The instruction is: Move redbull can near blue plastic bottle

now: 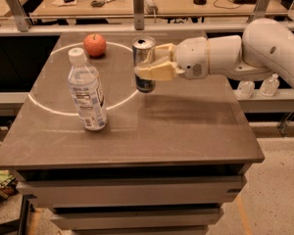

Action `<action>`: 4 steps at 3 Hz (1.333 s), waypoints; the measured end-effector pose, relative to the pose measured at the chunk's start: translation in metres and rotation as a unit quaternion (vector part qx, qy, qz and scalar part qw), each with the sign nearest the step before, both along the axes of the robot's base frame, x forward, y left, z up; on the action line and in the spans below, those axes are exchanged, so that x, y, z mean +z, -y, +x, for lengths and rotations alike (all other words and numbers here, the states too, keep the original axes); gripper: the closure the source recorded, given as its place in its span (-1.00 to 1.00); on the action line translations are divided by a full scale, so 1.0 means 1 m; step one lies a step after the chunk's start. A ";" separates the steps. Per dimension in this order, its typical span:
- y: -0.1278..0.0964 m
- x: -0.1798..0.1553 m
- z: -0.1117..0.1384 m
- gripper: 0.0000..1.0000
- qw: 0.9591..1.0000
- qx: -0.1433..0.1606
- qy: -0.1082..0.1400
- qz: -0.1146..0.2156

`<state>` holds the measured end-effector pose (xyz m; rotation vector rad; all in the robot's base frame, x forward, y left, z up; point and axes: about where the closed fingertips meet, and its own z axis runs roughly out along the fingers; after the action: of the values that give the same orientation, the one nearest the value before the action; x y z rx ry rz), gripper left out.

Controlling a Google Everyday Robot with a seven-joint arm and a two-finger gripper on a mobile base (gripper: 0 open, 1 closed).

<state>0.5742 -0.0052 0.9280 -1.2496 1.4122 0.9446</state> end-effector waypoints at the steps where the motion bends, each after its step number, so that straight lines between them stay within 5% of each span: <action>1: -0.021 -0.006 -0.014 1.00 0.999 0.039 -0.010 -0.005; 4: -0.047 -0.044 -0.032 1.00 0.996 0.075 -0.052 -0.024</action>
Offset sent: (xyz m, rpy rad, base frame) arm -0.0283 0.0435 -0.0405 -0.0596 0.0892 0.1485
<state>0.5425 0.0420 0.8838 -1.3743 1.4431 1.0980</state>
